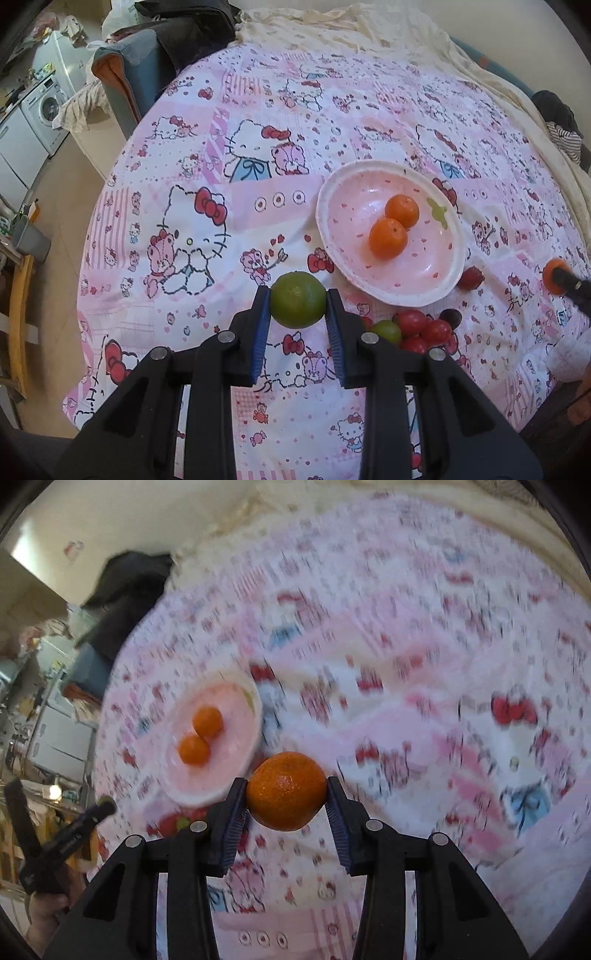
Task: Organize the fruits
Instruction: 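Lower the orange into the plate and open the right tool while the left tool carries the lime over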
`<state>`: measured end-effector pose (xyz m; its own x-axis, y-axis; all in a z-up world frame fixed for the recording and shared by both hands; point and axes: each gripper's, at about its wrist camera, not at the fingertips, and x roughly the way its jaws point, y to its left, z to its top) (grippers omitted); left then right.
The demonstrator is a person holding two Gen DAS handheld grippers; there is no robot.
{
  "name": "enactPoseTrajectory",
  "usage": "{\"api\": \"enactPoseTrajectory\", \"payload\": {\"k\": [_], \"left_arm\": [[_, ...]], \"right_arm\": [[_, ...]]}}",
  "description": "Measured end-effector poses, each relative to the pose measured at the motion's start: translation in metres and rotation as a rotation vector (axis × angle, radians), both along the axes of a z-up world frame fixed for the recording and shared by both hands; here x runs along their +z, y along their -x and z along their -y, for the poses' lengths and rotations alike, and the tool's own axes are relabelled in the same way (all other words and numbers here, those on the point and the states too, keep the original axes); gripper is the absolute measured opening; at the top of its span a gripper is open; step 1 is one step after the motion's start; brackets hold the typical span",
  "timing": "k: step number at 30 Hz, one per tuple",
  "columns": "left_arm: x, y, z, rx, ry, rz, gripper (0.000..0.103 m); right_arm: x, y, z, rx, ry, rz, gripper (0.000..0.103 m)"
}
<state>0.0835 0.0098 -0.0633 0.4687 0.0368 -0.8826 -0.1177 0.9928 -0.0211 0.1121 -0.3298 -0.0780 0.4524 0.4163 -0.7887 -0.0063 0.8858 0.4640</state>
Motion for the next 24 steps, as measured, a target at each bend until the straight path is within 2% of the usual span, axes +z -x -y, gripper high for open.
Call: {"api": "enactPoseTrajectory", "payload": {"k": [5,9,12,17,24], "left_arm": [[0.027,0.0,-0.009,0.015,0.029,0.093,0.025],[0.051,-0.01,-0.012,0.007,0.032,0.156,0.025],[0.059,-0.023,-0.009,-0.015,0.014,0.171,0.025],[0.051,-0.051,-0.003,-0.053,0.011,0.141,0.025],[0.022,-0.086,0.009,-0.107,0.022,0.087,0.025]], "right_arm": [[0.031,-0.007,0.0,0.003,-0.056,0.138,0.044],[0.043,-0.023,-0.008,0.015,-0.102,0.177,0.044],[0.046,-0.038,-0.017,0.031,-0.125,0.181,0.044],[0.039,-0.062,-0.035,0.086,-0.156,0.161,0.044],[0.011,-0.097,-0.059,0.162,-0.152,0.084,0.044]]}}
